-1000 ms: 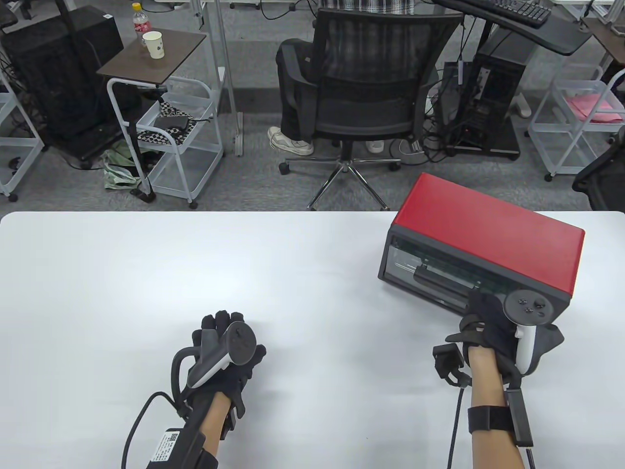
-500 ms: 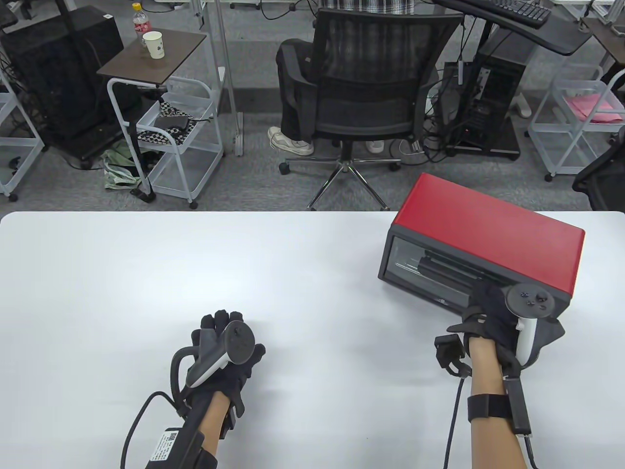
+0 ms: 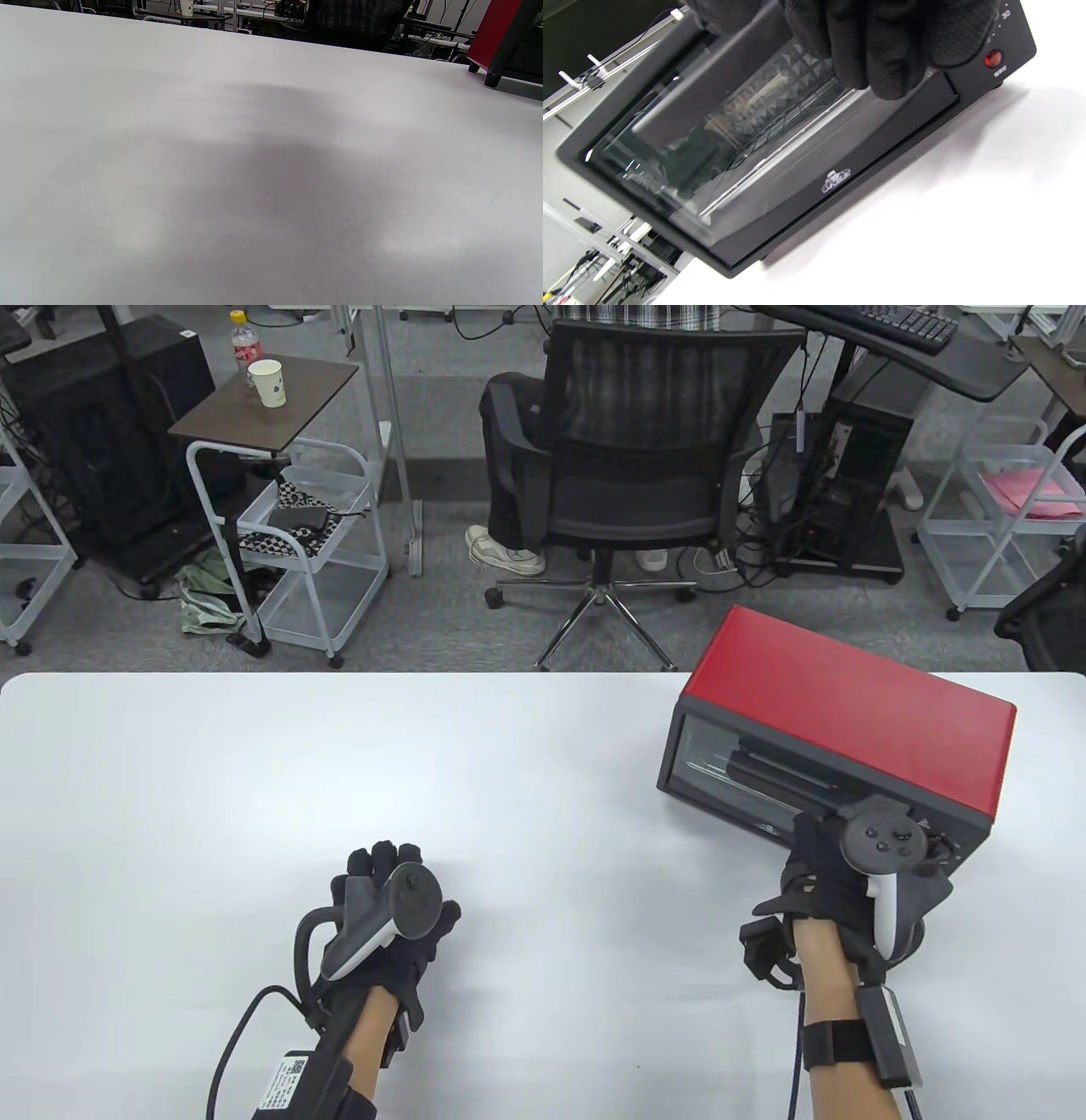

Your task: Close oven door by handle

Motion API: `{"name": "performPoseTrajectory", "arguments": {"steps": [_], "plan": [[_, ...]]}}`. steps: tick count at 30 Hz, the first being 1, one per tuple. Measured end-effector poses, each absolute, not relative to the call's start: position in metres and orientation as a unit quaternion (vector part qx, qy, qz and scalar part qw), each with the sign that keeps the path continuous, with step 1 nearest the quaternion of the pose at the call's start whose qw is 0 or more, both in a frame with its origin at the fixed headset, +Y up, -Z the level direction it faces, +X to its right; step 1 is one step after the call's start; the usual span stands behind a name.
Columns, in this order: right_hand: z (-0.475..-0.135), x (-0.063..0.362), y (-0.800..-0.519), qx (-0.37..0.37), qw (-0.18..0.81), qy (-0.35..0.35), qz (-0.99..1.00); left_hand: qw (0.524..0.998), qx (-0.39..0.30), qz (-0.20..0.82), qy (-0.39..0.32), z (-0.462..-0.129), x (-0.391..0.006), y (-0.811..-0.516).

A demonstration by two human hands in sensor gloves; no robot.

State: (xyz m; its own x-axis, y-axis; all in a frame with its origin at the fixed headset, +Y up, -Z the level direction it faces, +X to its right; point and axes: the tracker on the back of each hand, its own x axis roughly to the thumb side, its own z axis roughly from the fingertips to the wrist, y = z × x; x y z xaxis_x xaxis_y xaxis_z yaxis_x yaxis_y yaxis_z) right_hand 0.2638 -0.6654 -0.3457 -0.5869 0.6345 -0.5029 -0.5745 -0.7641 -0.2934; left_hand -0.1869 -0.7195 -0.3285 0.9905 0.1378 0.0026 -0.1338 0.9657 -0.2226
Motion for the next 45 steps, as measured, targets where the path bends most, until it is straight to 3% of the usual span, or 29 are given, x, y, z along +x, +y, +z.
{"name": "performPoseTrajectory", "arguments": {"steps": [13, 22, 32, 45], "plan": [[-0.316, 0.173, -0.639, -0.138, 0.266, -0.115, 0.947, 0.992, -0.102, 0.073, -0.023, -0.321, -0.180, -0.712], [-0.309, 0.124, -0.657, -0.042, 0.189, -0.133, 0.972, 0.992, -0.100, 0.072, -0.028, -0.321, -0.179, -0.713], [-0.308, 0.105, -0.684, 0.017, 0.104, -0.101, 0.989, 0.992, -0.105, 0.063, -0.032, -0.321, -0.175, -0.716], [-0.317, 0.104, -0.708, 0.037, 0.100, -0.012, 0.994, 0.992, -0.110, 0.062, -0.030, -0.320, -0.175, -0.716]]}}
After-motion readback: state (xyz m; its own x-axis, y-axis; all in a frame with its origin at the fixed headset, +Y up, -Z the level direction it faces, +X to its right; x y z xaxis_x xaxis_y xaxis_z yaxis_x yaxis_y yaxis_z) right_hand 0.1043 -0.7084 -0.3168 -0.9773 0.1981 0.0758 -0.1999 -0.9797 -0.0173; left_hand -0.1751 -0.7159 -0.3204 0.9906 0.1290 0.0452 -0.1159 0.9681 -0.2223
